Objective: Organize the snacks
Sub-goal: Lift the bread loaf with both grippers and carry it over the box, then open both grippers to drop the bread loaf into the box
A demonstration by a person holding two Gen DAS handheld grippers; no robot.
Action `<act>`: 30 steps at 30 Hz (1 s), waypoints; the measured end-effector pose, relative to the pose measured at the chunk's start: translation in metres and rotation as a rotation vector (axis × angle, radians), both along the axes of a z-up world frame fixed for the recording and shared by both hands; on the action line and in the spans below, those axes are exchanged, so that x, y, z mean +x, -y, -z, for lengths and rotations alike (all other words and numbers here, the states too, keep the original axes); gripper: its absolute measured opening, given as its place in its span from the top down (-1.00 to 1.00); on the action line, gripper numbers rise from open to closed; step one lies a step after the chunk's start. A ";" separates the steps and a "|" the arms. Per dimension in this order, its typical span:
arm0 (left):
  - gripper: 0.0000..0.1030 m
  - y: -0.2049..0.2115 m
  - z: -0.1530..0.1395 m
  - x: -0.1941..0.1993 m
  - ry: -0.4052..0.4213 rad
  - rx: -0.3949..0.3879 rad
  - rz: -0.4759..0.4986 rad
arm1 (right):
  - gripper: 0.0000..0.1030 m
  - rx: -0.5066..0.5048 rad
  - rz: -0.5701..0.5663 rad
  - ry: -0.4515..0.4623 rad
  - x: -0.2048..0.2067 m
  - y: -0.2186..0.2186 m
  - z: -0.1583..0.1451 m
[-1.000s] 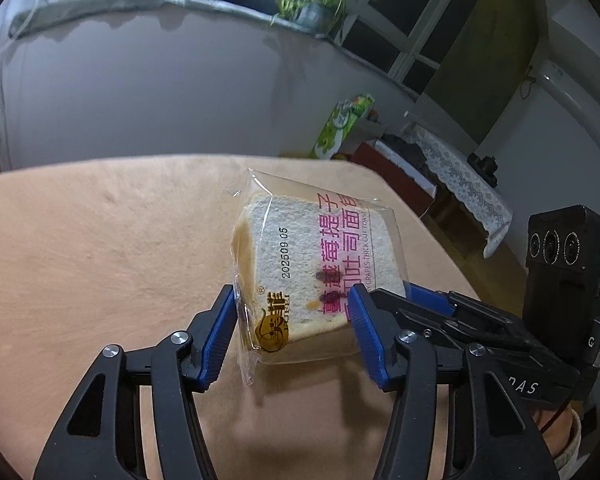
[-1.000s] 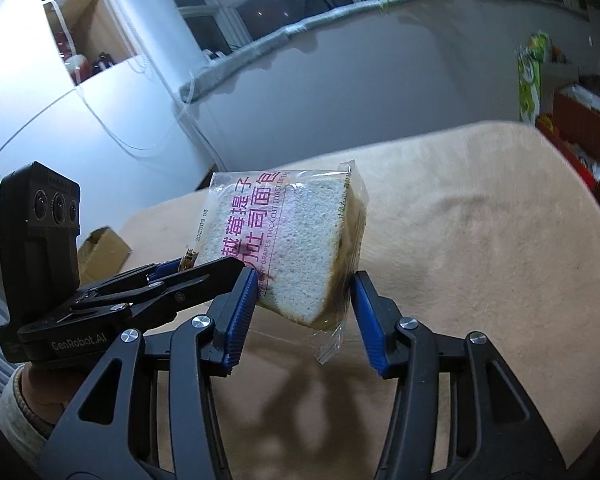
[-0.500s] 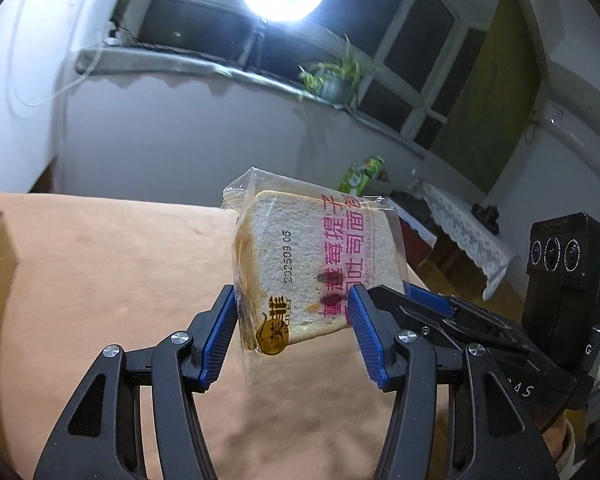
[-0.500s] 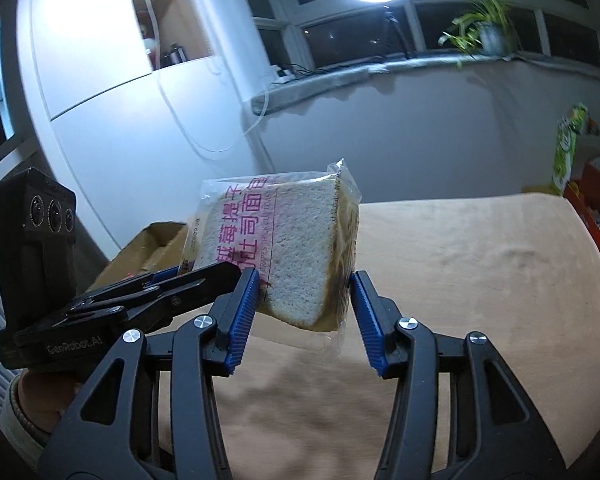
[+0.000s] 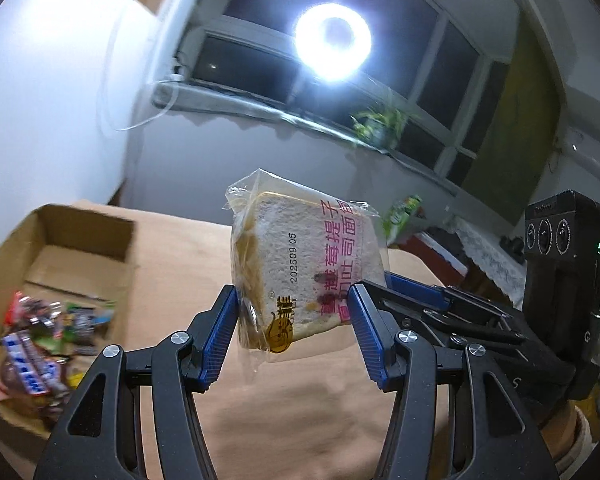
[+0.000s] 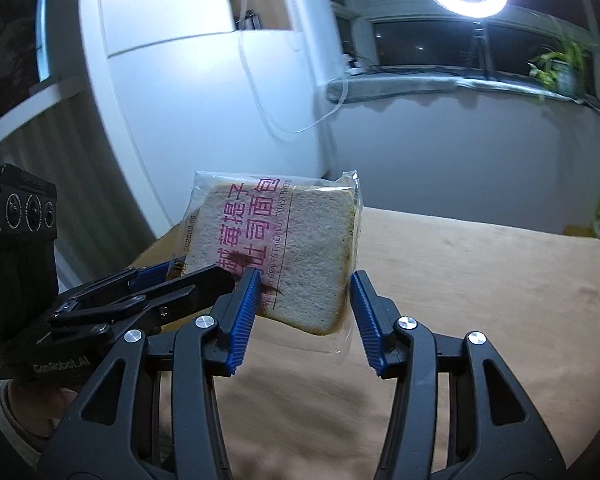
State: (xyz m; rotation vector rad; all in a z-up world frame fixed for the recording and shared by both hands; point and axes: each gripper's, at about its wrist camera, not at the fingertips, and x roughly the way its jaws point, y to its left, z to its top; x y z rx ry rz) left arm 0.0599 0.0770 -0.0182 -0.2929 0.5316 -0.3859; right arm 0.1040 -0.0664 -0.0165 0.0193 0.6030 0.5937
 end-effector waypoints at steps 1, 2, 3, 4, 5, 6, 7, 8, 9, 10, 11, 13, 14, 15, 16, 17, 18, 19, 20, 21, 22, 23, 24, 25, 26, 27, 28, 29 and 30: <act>-0.06 -0.010 0.002 0.000 -0.005 -0.009 -0.015 | 0.04 -0.004 -0.019 0.000 0.002 -0.010 0.000; -0.06 -0.021 0.004 0.000 -0.007 -0.015 -0.036 | 0.04 -0.007 -0.037 0.001 0.003 -0.021 0.000; -0.06 -0.029 0.005 -0.002 -0.006 -0.015 -0.051 | 0.04 -0.011 -0.055 0.004 0.004 -0.032 0.000; -0.06 -0.038 0.005 -0.003 -0.005 -0.018 -0.069 | 0.04 -0.013 -0.070 0.007 0.005 -0.041 -0.001; -0.06 -0.049 0.005 -0.005 -0.004 -0.022 -0.089 | 0.04 -0.015 -0.091 0.013 0.007 -0.054 -0.002; -0.06 -0.058 0.004 -0.005 -0.003 -0.027 -0.102 | 0.04 -0.016 -0.104 0.016 0.007 -0.062 -0.002; -0.06 -0.068 0.003 -0.006 0.000 -0.031 -0.117 | 0.04 -0.017 -0.118 0.017 0.008 -0.072 -0.002; -0.06 -0.079 0.003 -0.006 0.002 -0.035 -0.137 | 0.04 -0.018 -0.129 0.016 0.010 -0.081 -0.002; -0.06 -0.087 0.003 -0.006 0.002 -0.035 -0.149 | 0.04 -0.018 -0.139 0.013 0.012 -0.089 -0.001; -0.06 -0.093 0.003 -0.008 0.001 -0.035 -0.158 | 0.04 -0.020 -0.150 0.010 0.014 -0.099 0.000; -0.06 -0.100 0.004 -0.008 0.002 -0.034 -0.170 | 0.04 -0.025 -0.160 0.007 0.017 -0.108 0.001; -0.06 -0.115 0.004 -0.008 0.002 -0.038 -0.191 | 0.04 -0.034 -0.176 0.005 0.021 -0.124 0.003; -0.06 -0.123 0.005 -0.006 0.001 -0.044 -0.201 | 0.04 -0.037 -0.184 0.005 0.023 -0.133 0.003; -0.06 -0.127 0.005 -0.004 -0.001 -0.048 -0.208 | 0.04 -0.039 -0.188 0.005 0.024 -0.138 0.003; -0.06 -0.133 0.006 -0.004 -0.001 -0.053 -0.214 | 0.04 -0.041 -0.192 0.005 0.025 -0.143 0.003; -0.06 -0.138 0.006 -0.004 -0.001 -0.056 -0.221 | 0.04 -0.043 -0.193 0.005 0.026 -0.149 0.003; -0.06 -0.144 0.007 -0.003 -0.002 -0.060 -0.225 | 0.04 -0.046 -0.195 0.006 0.026 -0.153 0.004; -0.06 -0.149 0.008 -0.003 -0.003 -0.065 -0.227 | 0.04 -0.048 -0.197 0.007 0.026 -0.157 0.004; -0.06 -0.153 0.008 -0.002 -0.003 -0.068 -0.229 | 0.04 -0.052 -0.200 0.007 0.026 -0.161 0.004; -0.06 -0.157 0.009 -0.002 -0.002 -0.070 -0.230 | 0.04 -0.054 -0.200 0.007 0.026 -0.164 0.005; -0.06 -0.160 0.010 -0.002 -0.003 -0.072 -0.231 | 0.04 -0.054 -0.197 0.008 0.026 -0.165 0.005; -0.06 -0.163 0.011 -0.002 -0.005 -0.075 -0.232 | 0.04 -0.054 -0.195 0.008 0.027 -0.165 0.005; -0.06 -0.165 0.012 -0.001 -0.007 -0.078 -0.232 | 0.04 -0.056 -0.190 0.005 0.025 -0.165 0.007; -0.06 -0.167 0.013 0.000 -0.009 -0.082 -0.230 | 0.04 -0.058 -0.184 0.003 0.025 -0.165 0.009; -0.06 -0.168 0.015 0.002 -0.016 -0.085 -0.225 | 0.04 -0.059 -0.180 0.002 0.023 -0.164 0.009; -0.06 -0.172 0.017 0.001 -0.021 -0.087 -0.221 | 0.04 -0.059 -0.174 -0.001 0.024 -0.163 0.011; -0.06 -0.173 0.019 0.002 -0.030 -0.090 -0.215 | 0.04 -0.060 -0.165 -0.002 0.025 -0.163 0.014; -0.06 -0.172 0.022 0.004 -0.041 -0.089 -0.210 | 0.04 -0.078 -0.159 -0.001 0.028 -0.164 0.020; -0.19 -0.172 0.024 0.007 -0.053 -0.083 -0.208 | -0.19 -0.123 -0.155 -0.021 0.032 -0.168 0.027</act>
